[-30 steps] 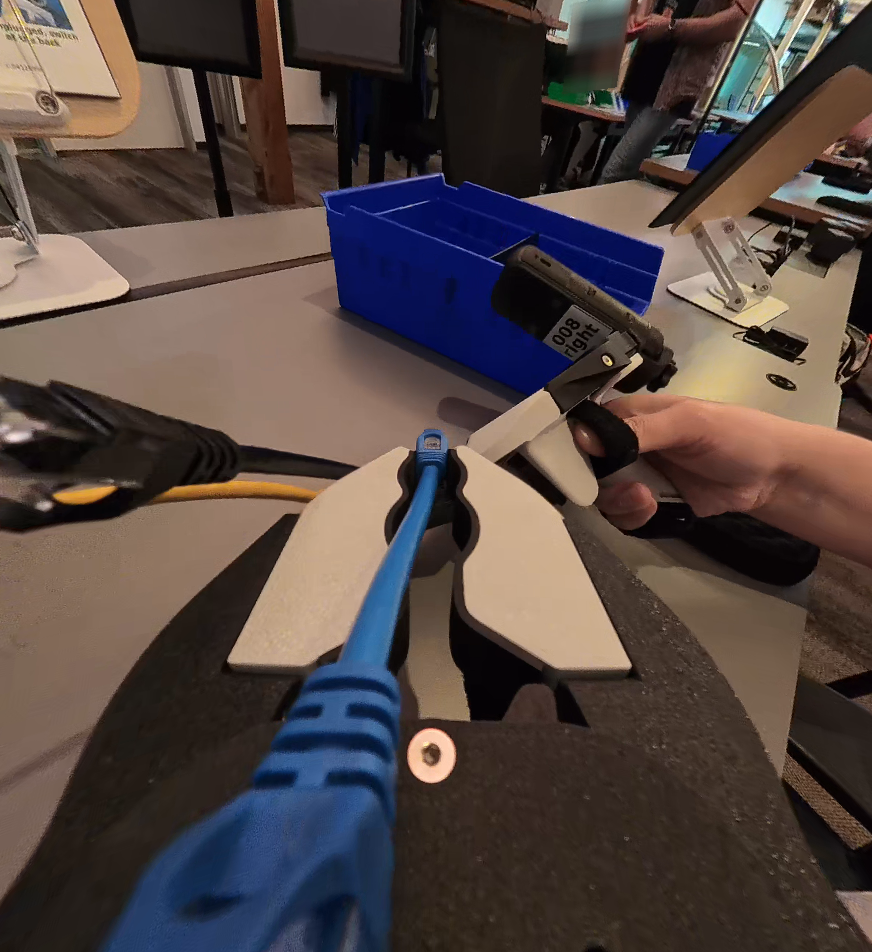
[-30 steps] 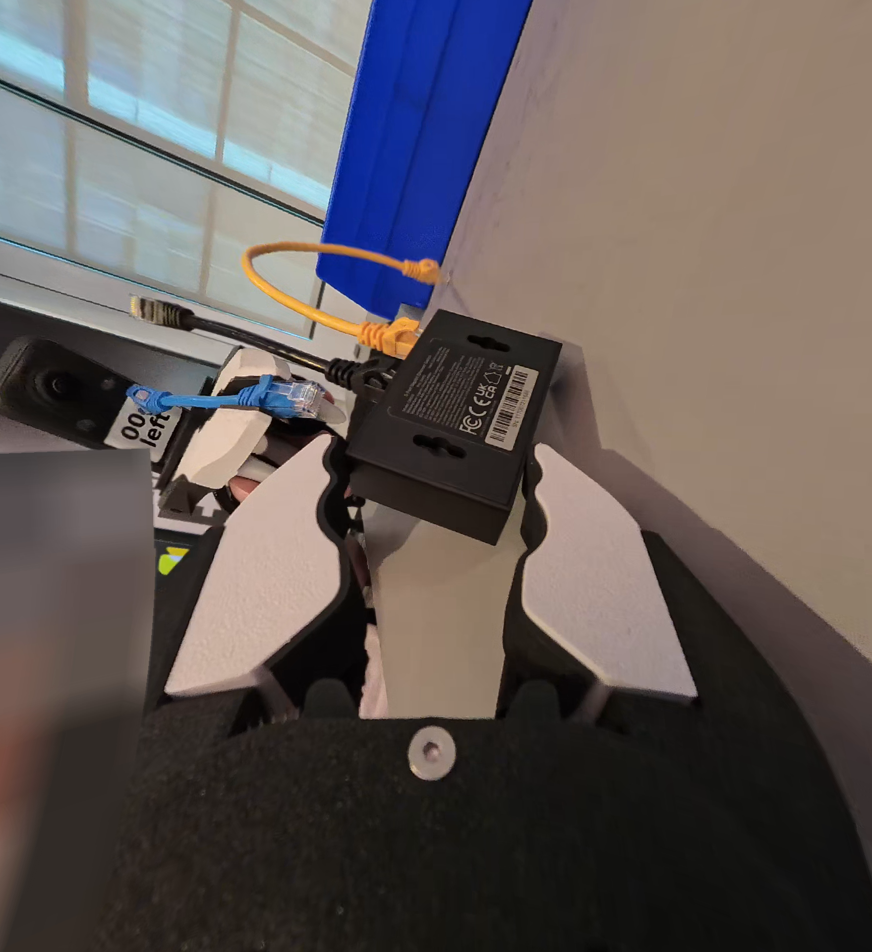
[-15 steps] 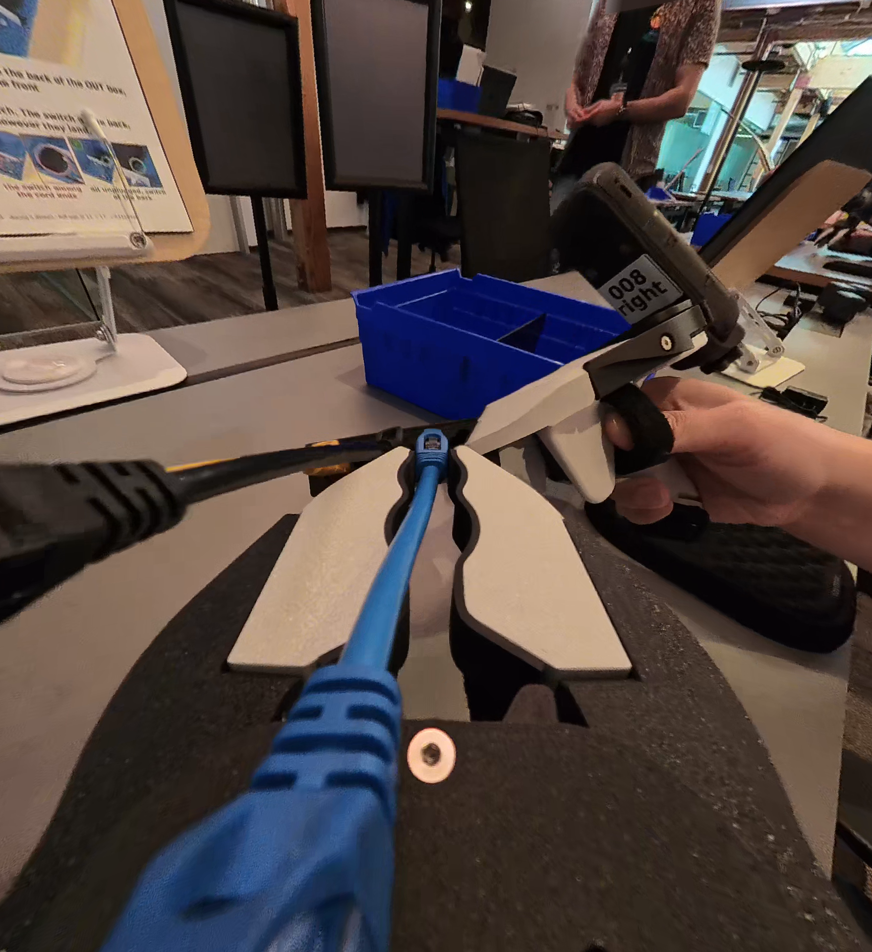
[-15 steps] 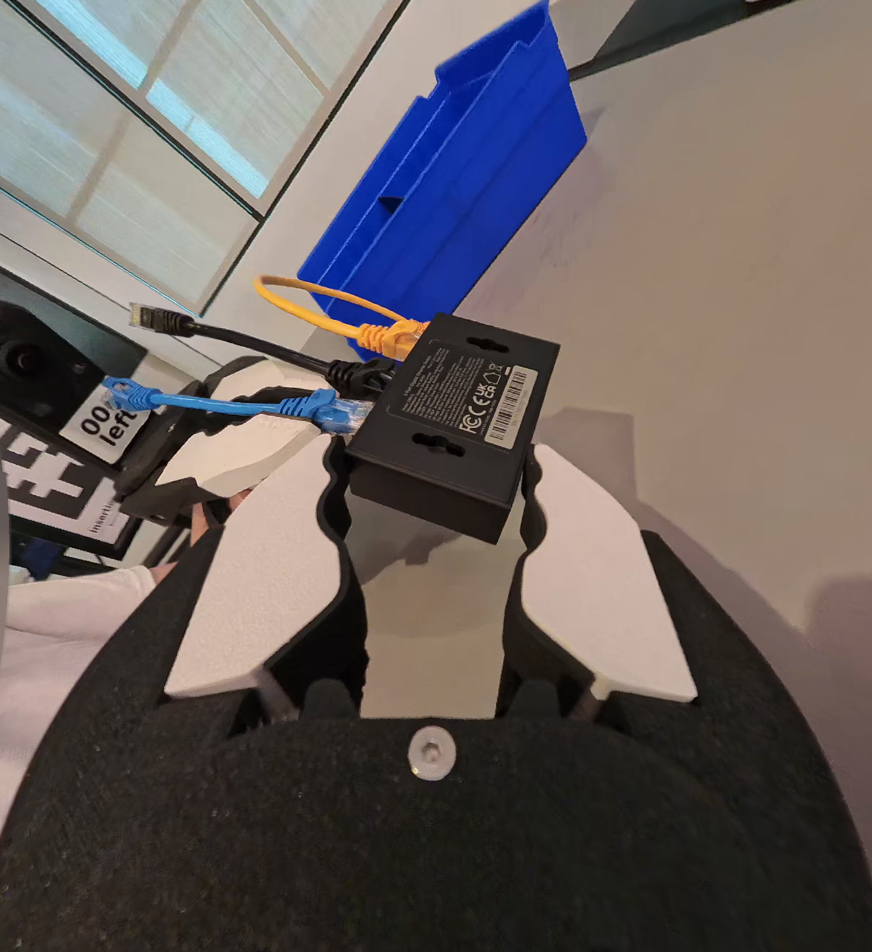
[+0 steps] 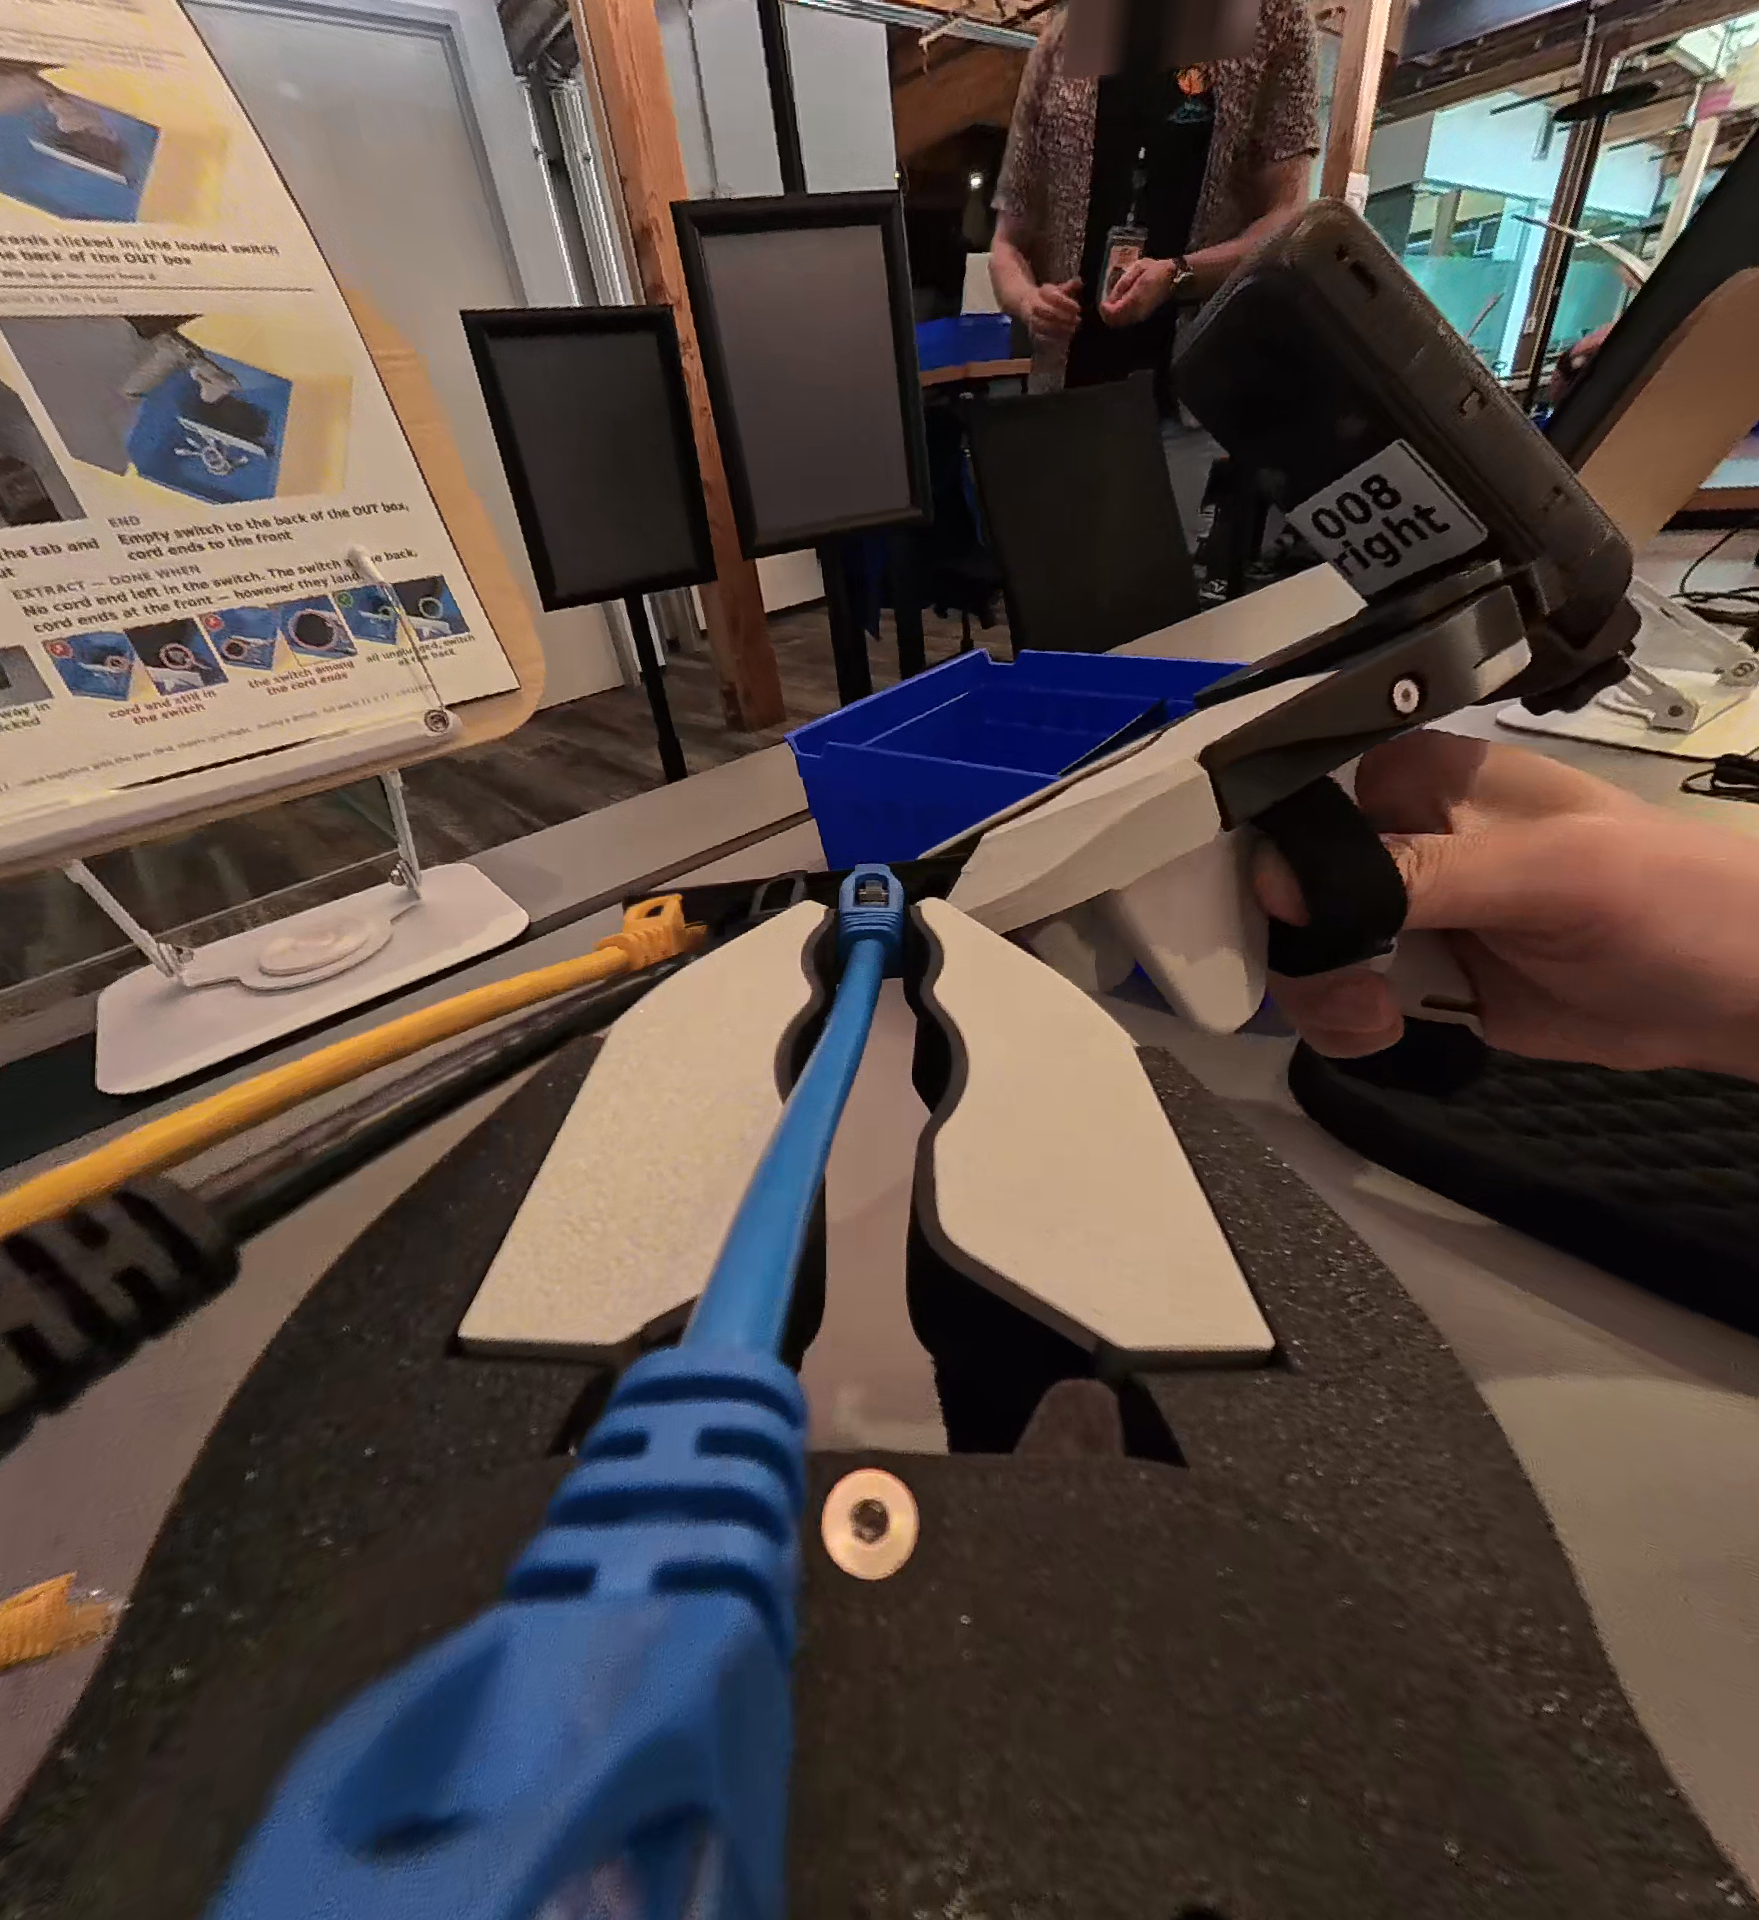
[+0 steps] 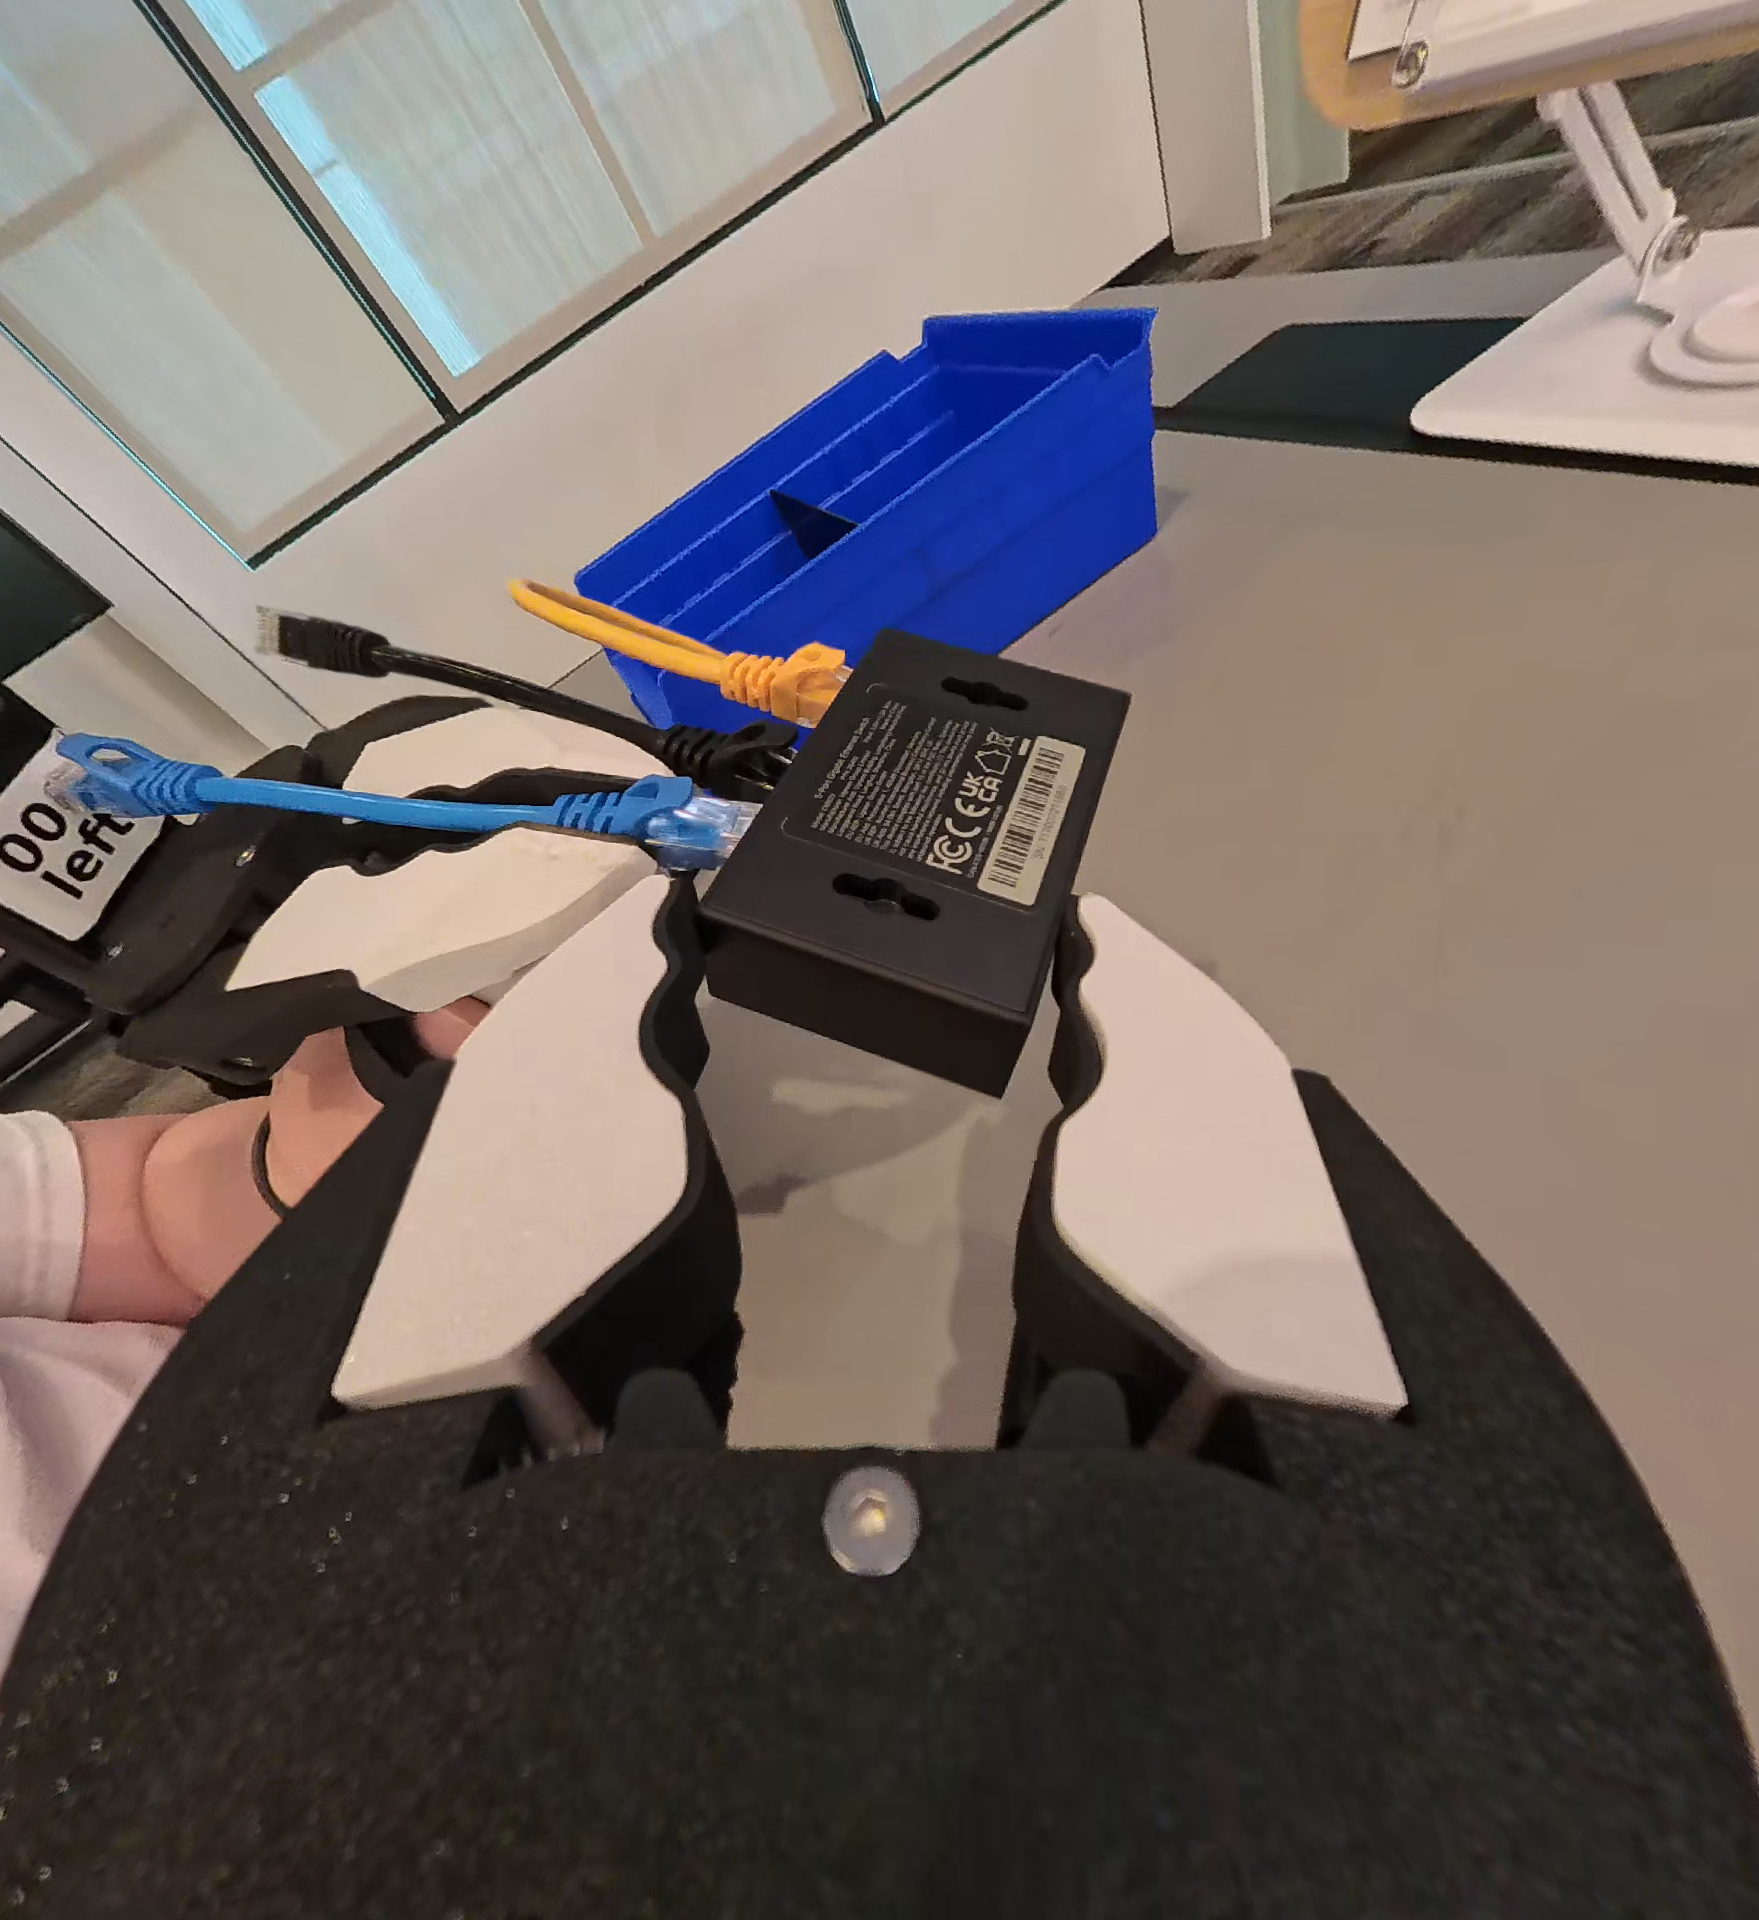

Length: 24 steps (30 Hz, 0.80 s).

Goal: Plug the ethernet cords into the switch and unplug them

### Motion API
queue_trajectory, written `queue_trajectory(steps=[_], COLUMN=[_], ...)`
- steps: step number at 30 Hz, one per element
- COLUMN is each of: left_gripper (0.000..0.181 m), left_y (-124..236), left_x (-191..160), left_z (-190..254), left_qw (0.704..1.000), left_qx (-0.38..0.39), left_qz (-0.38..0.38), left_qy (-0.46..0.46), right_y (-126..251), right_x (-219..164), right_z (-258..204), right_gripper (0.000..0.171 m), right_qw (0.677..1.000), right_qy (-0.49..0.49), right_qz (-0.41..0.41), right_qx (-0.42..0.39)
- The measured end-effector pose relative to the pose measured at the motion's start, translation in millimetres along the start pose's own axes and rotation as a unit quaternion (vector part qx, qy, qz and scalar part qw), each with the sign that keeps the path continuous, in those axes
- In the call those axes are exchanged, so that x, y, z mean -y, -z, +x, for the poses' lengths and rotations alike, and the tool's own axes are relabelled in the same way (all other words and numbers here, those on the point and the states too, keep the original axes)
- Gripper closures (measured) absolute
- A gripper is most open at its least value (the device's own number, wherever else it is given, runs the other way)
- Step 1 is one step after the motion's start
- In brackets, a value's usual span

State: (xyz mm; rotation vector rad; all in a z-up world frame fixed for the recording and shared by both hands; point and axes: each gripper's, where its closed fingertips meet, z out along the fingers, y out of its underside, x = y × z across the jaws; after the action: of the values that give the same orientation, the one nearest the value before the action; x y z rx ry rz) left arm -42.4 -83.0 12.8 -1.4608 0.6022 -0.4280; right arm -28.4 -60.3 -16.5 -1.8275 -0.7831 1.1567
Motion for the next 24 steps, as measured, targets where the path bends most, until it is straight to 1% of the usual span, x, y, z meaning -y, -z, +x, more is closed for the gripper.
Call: queue_trajectory(steps=[7,10,18,24], left_gripper=[0.170,0.170,0.170,0.170], left_y=[1,-1,-12,-16], left_x=[0,-1,-22,-28], left_z=[0,-1,-3,-4], left_qw=[1.000,1.000,0.999,0.998], left_qx=[0.007,0.004,-0.006,-0.002], left_qz=[-0.005,-0.006,-0.045,-0.055], left_qy=[-0.009,0.003,0.023,0.019], right_y=[-1,-1,-6,-9], right_x=[0,-1,-15,-20], right_z=[-1,1,20,26], right_gripper=[0.107,0.107,0.107,0.107], right_qw=[1.000,1.000,0.999,0.999], right_qy=[0.016,0.018,-0.027,-0.033], right_qz=[0.011,0.012,-0.017,-0.023], right_qx=[0.002,-0.002,0.000,0.013])
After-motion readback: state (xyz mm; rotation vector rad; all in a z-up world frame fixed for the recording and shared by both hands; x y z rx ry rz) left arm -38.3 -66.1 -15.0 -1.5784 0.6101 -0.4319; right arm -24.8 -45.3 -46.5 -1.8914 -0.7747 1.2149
